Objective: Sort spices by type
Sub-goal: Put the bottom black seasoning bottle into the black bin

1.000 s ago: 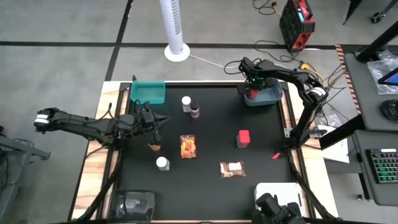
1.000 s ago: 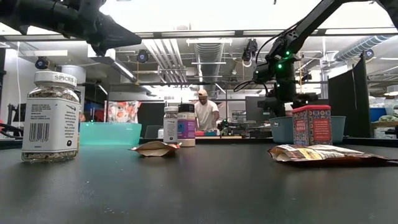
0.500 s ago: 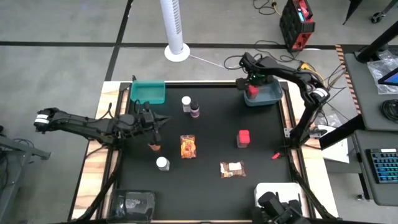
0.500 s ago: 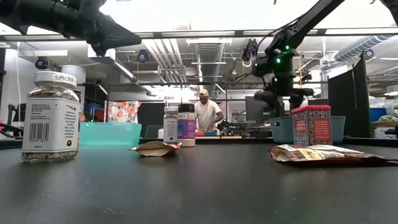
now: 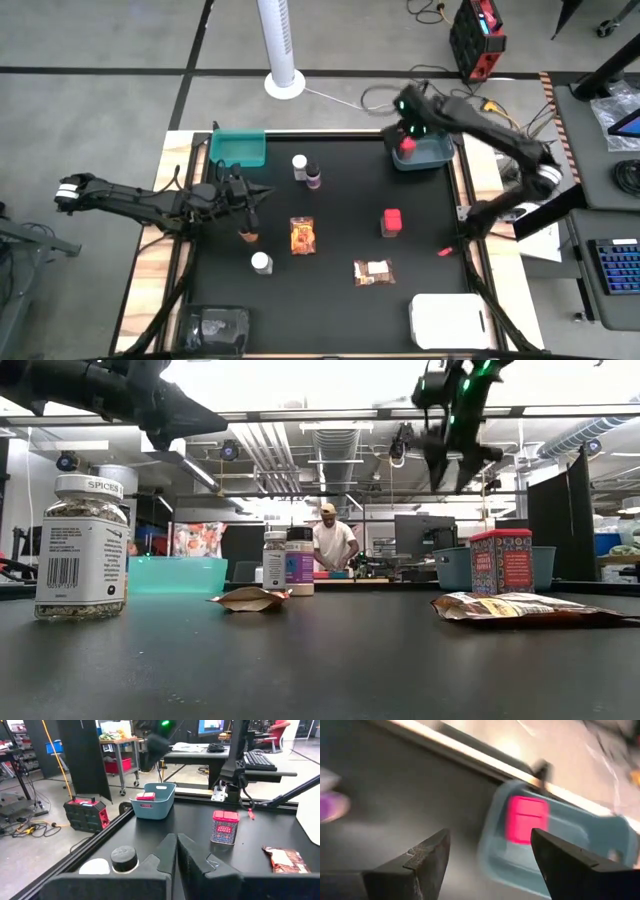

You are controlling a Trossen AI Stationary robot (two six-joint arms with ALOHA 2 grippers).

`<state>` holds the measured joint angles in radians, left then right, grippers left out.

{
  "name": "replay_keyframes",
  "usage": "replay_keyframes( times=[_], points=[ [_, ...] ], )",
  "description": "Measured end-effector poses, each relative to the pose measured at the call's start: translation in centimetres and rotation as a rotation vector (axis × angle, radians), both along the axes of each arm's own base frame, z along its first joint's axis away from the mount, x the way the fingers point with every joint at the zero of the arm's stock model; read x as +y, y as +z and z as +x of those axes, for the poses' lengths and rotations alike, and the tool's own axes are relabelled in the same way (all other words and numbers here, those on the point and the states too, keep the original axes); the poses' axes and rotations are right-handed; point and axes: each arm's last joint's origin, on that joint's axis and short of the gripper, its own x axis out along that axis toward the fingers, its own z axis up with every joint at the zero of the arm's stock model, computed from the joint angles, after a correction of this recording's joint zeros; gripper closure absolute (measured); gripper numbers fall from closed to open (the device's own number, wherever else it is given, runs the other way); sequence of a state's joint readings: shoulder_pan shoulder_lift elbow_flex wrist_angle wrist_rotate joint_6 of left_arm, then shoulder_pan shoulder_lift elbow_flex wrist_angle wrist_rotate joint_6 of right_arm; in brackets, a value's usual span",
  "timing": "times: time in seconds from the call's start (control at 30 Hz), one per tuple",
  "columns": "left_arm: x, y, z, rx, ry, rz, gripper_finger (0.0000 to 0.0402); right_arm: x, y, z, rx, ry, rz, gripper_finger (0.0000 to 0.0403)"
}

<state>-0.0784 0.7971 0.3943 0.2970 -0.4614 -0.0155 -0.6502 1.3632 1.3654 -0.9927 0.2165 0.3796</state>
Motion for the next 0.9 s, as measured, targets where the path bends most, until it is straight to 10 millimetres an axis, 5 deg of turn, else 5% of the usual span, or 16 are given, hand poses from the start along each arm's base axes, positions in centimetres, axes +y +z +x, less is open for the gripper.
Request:
replay_keyframes(
  times=[0.23, 0.4, 0.57, 0.9],
  points=[
    [0.0, 0.1, 0.0, -0.016, 0.000, -0.005, 0.0402, 12.3, 0.0, 1.1, -0.178, 0.351, -0.274, 0.0166],
    [-0.5, 0.8, 0.4, -0.070, -0.097, -0.149, 0.0402, 18.2, -0.9, -0.2, -0.294, 0.579, -0.406, 0.0181],
    [-2.5, 2.2, 2.4, 0.198, -0.006, -0.189, 0.0402, 20.2, -1.3, -1.2, -0.314, 0.648, -0.444, 0.0193],
    [-5.6, 6.8, 5.7, 0.909, -0.014, -0.210, 0.0402, 20.4, -2.1, -1.0, -0.272, 0.676, -0.433, 0.0219]
  ],
)
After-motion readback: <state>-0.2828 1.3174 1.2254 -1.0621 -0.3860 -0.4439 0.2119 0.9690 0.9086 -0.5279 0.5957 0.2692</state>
